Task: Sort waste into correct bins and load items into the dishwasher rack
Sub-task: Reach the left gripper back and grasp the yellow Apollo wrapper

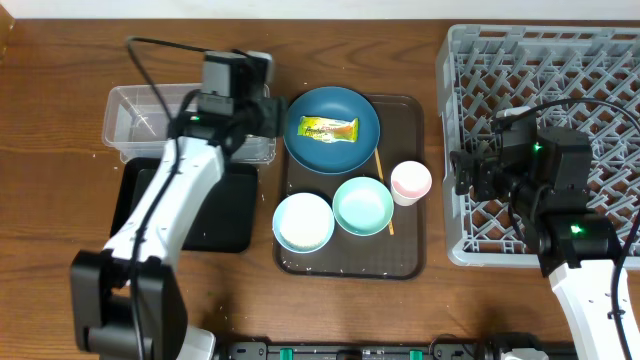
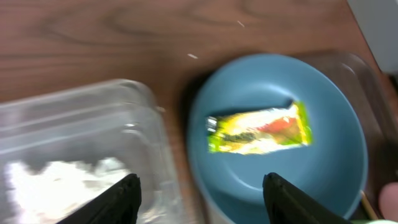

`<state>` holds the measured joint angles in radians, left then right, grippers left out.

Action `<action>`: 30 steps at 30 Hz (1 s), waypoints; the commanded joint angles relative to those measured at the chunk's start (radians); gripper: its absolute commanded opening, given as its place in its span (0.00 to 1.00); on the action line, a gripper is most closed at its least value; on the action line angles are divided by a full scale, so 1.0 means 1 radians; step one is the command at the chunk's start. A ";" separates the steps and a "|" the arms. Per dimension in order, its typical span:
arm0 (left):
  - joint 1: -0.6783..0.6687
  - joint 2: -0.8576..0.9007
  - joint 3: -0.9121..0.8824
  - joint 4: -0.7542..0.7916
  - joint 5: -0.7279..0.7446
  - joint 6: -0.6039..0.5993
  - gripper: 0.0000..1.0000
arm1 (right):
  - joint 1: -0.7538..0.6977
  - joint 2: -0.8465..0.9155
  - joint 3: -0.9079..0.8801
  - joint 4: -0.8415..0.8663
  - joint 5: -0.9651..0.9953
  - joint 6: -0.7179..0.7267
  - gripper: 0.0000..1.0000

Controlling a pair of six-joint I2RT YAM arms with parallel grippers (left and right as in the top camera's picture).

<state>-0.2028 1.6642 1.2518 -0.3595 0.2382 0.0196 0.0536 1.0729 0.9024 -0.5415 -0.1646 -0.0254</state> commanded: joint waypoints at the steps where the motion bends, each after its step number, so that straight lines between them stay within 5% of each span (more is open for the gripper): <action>1: -0.050 0.064 0.006 0.009 0.046 0.038 0.66 | -0.021 0.001 0.019 -0.001 -0.005 0.013 0.99; 7: -0.145 0.163 0.006 0.055 0.044 0.146 0.68 | -0.021 0.001 0.019 -0.001 -0.005 0.014 0.99; 17: -0.255 0.272 0.006 0.222 0.020 0.145 0.69 | -0.021 0.001 0.019 -0.004 -0.005 0.022 0.99; 30: -0.305 0.362 0.006 0.242 -0.120 0.145 0.69 | -0.021 0.001 0.019 -0.005 -0.005 0.021 0.99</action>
<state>-0.5076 2.0102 1.2518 -0.1219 0.1902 0.1555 0.0536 1.0729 0.9024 -0.5457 -0.1646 -0.0177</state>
